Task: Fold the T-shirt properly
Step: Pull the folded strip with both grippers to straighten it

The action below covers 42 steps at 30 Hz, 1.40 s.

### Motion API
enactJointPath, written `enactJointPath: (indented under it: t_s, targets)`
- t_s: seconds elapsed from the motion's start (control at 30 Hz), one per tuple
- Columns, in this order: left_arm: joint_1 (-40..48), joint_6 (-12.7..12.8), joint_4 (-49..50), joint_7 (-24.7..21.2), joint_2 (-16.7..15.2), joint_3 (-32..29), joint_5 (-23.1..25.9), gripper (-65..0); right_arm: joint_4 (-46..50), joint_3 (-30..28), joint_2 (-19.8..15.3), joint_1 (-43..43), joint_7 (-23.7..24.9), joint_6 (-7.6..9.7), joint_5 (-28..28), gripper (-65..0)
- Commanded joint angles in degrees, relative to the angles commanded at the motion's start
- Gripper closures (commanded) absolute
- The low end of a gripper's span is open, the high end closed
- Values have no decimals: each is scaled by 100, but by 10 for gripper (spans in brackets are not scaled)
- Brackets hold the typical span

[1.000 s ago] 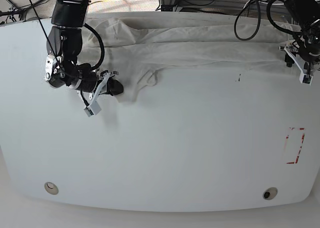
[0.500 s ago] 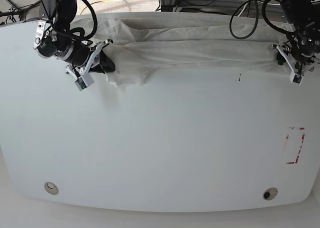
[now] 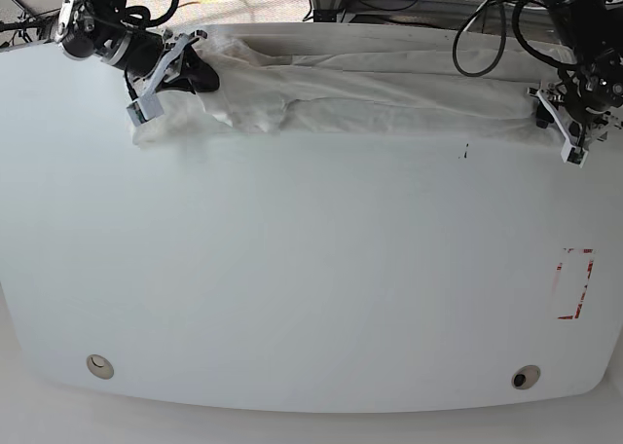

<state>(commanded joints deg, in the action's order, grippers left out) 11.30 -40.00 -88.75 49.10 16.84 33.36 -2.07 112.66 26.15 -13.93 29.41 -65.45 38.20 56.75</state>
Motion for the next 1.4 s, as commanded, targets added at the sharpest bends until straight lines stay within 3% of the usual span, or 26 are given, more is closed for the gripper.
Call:
enactJointPath:
  t_s: [0.3, 0.5, 0.63, 0.77, 0.83, 0.9, 1.0, 1.23, 1.4]
  targets:
    - [18, 0, 26, 0, 70, 0, -9, -351, -9, 18, 35, -123, 18, -18, -985, -21]
    - [18, 0, 18, 0, 70, -9, -9, -351, -9, 835, 105, -264, 0, -26, -1196, -22]
    - [9, 0, 18, 0, 70, -9, -9, -351, 0, 1538, 114, -281, 0, -35, -1169, -179]
    - [9, 0, 9, 0, 53, -18, -9, -351, 18, 1714, 123, -255, -26, 0, -1134, -412]
    - [0, 0, 26, 0, 53, -18, -9, -351, 18, 1723, 123, -246, -26, 9, -1134, -472]
    - [0, 0, 9, 0, 44, -18, -9, -351, 26, 1723, 132, -237, -26, 9, -1125, -488]
    - [0, 0, -9, 0, 44, -18, -9, -351, 35, 1723, 141, -105, -26, 18, -756, -488]
    - [-18, 0, -422, 9, 70, 18, -44, -351, 35, 1644, 141, 141, -26, 18, 1248, -488]
    - [-18, 0, -1371, 44, 35, 9, -53, -351, 35, 1187, 141, 26, -26, 9, 1415, -480]
